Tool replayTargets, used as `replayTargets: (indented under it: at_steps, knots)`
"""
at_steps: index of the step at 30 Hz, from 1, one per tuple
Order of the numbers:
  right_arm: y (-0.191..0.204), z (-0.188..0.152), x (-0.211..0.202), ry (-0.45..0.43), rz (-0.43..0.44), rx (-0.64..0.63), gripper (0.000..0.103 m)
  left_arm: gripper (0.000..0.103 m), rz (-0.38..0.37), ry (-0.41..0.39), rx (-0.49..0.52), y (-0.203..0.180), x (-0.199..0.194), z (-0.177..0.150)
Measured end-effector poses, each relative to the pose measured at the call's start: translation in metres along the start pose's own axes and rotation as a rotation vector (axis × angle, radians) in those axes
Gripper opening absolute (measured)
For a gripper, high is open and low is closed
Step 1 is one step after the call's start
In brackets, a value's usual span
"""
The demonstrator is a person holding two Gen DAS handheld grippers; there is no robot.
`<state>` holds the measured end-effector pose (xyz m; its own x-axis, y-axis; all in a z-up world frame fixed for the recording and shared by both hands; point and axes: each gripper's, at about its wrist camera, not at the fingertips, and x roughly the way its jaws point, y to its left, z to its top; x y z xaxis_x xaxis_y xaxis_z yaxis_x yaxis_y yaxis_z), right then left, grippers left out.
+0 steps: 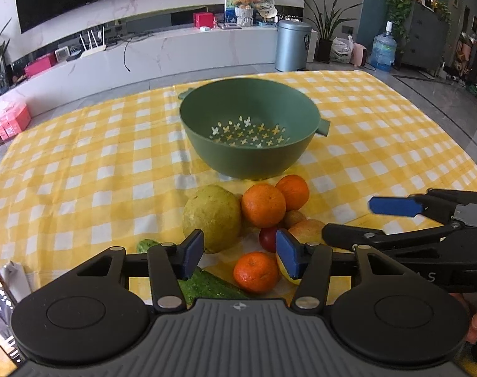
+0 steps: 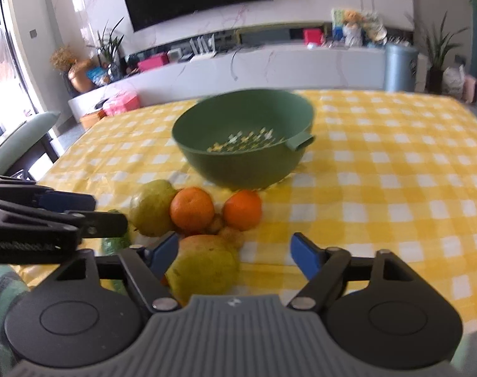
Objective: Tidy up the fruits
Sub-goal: 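Close left tool on a yellow-green pear while right tool grasps the larger pear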
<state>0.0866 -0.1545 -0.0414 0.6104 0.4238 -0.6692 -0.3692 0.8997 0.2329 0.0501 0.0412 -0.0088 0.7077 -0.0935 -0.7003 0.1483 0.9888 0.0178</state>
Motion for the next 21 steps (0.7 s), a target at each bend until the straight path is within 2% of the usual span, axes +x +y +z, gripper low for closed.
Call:
replayTargets:
  at_steps: [2,7,15,21]
  knots:
    - [0.001,0.001,0.009,0.039,0.02,0.021,0.067,0.061,0.007,0.002,-0.004,0.005,0.005,-0.002]
    - [-0.001,-0.002,0.026,0.1,0.049,0.093,0.066,0.061,0.003,0.002,-0.034,0.016,0.013,-0.005]
    - [0.009,-0.003,0.037,0.109,0.093,0.095,0.067,0.057,0.029,0.013,-0.056,0.023,0.02,-0.009]
    - [0.011,-0.004,0.037,0.106,0.089,0.072,0.07,0.057,0.01,0.084,-0.105,0.024,0.027,-0.014]
